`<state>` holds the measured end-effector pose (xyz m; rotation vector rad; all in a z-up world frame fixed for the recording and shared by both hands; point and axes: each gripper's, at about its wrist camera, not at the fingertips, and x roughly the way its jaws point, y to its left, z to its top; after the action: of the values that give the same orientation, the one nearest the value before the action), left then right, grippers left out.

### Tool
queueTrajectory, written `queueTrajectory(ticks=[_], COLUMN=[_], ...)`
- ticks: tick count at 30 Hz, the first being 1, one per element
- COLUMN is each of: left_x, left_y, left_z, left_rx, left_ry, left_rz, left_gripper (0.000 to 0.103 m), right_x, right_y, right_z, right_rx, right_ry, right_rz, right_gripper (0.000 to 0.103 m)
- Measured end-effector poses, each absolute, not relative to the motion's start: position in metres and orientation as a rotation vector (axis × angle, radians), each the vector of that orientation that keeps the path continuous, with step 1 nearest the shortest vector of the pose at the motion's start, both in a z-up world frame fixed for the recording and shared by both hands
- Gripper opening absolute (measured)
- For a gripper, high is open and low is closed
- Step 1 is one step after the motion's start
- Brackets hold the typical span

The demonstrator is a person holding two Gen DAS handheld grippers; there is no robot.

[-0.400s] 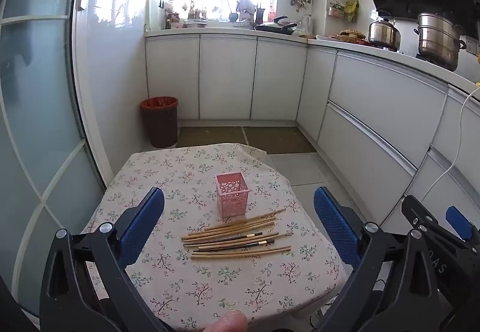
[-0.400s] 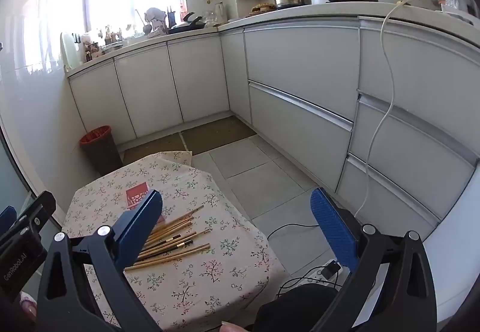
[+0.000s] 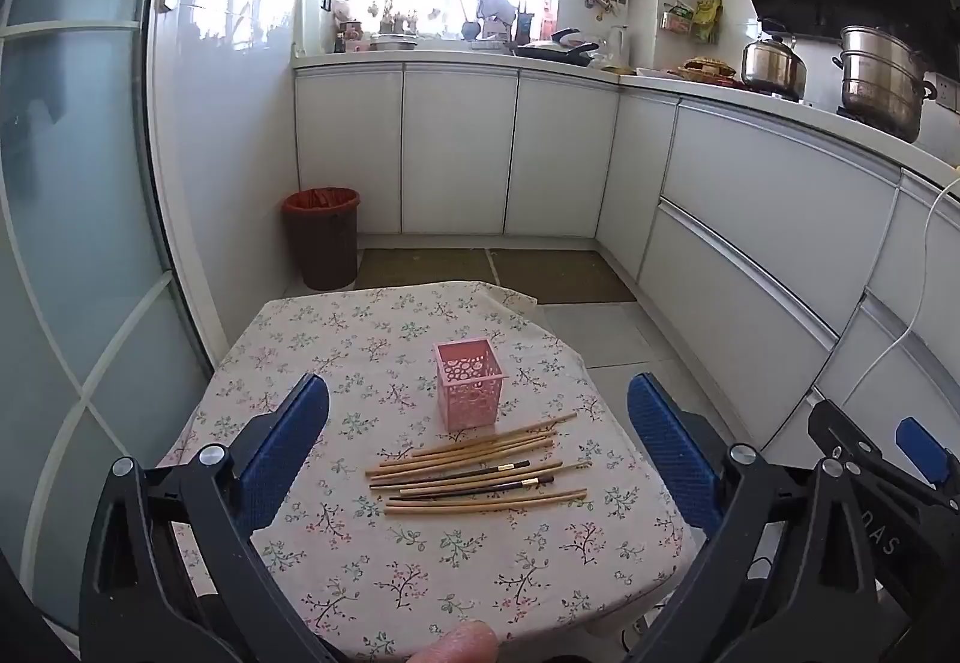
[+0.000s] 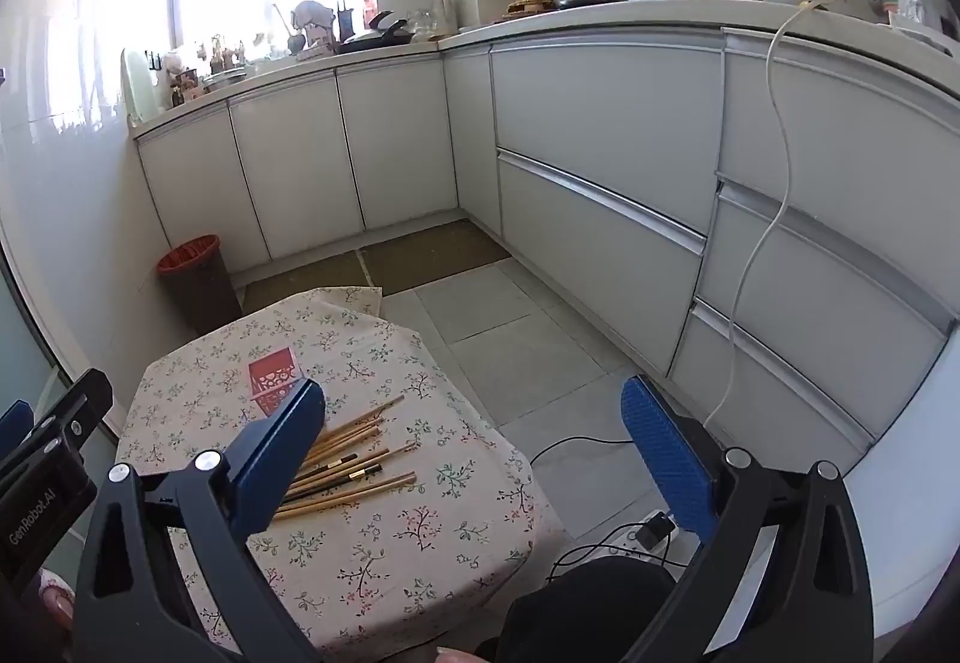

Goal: Organize utensils

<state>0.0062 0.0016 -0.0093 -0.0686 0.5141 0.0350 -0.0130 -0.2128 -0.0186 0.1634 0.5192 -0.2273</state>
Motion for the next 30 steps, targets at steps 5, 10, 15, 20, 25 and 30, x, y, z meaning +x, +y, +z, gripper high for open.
queueTrajectory(ticks=[5, 10, 15, 20, 25, 30], left_x=[0.008, 0.008, 0.008, 0.007, 0.007, 0.005], left_y=[0.002, 0.004, 0.006, 0.005, 0.004, 0.004], left_z=[-0.011, -0.012, -0.014, -0.014, -0.018, -0.02], left_rx=[-0.073, -0.077, -0.08, -0.079, -0.073, -0.073], left_ry=[0.518, 0.513, 0.513, 0.511, 0.521, 0.521], left_rz=[0.038, 0.042, 0.048, 0.053, 0.053, 0.056], left_gripper=[0.096, 0.096, 0.096, 0.096, 0.096, 0.096], right_x=[-0.01, -0.009, -0.007, -0.008, -0.009, -0.009], right_y=[-0.212, -0.212, -0.212, -0.211, -0.211, -0.211], right_z=[-0.024, -0.027, -0.031, -0.032, -0.032, -0.033], right_rx=[0.162, 0.164, 0.169, 0.167, 0.166, 0.167], right_ry=[0.537, 0.544, 0.556, 0.549, 0.554, 0.553], right_rz=[-0.223, -0.217, -0.215, -0.215, -0.212, -0.214], right_gripper=[0.096, 0.096, 0.096, 0.096, 0.096, 0.096])
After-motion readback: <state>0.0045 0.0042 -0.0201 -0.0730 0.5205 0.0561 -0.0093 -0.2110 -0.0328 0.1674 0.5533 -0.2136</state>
